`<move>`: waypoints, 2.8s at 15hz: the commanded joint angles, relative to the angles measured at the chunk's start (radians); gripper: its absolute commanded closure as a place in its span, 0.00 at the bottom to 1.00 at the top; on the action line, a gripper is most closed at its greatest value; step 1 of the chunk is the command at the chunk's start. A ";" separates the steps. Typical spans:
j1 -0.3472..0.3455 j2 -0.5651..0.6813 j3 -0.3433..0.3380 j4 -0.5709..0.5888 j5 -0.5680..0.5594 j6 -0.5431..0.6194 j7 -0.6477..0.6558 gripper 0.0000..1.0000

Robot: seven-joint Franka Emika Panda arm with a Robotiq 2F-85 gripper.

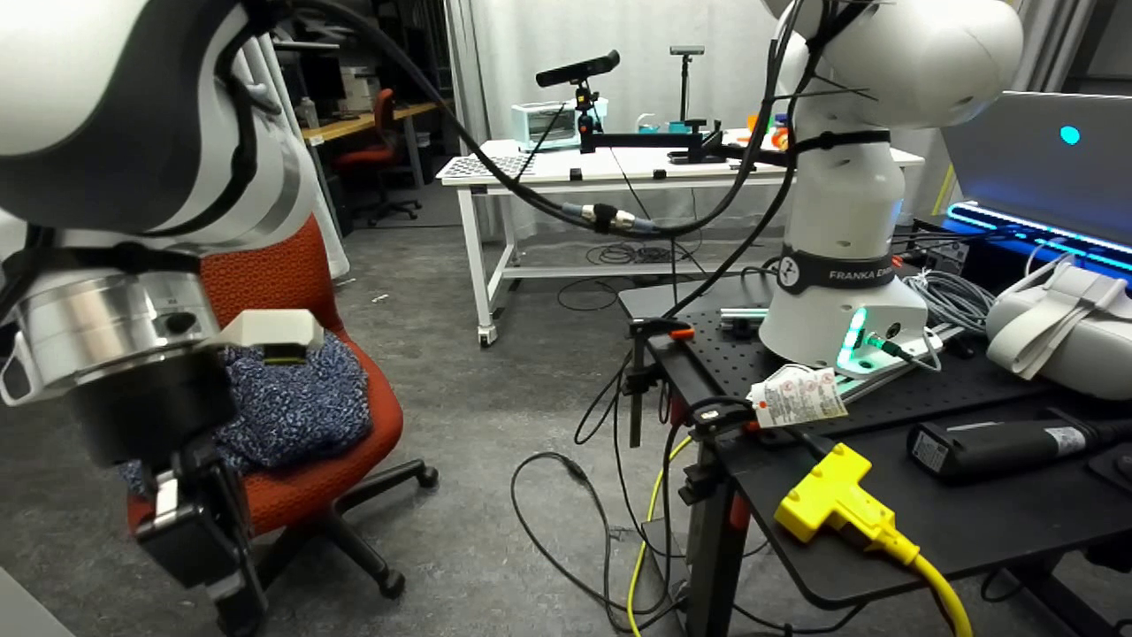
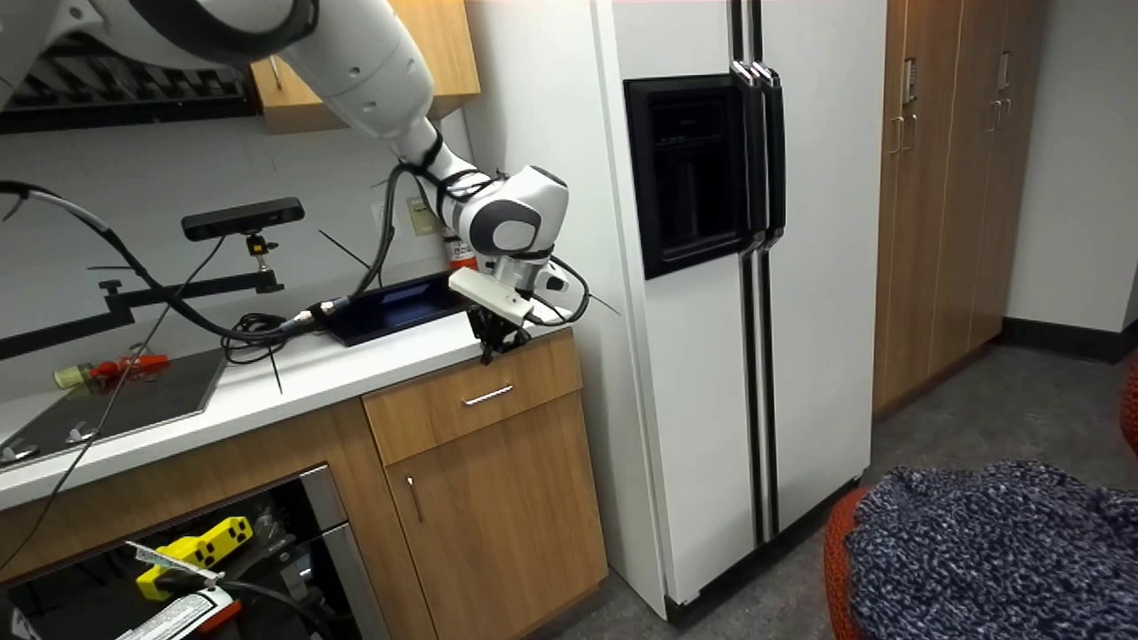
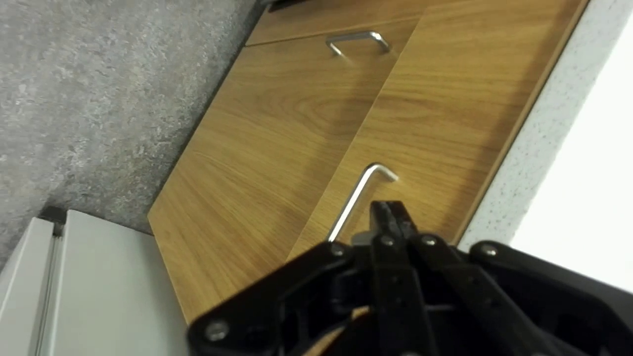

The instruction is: Close the drawer

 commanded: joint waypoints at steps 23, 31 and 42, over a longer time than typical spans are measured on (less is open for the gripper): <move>0.148 -1.047 -0.194 -0.799 -0.310 0.162 -0.012 0.01; 0.187 -1.200 -0.264 -0.867 -0.314 0.138 0.008 0.00; 0.186 -1.138 -0.271 -0.827 -0.325 0.124 0.006 0.00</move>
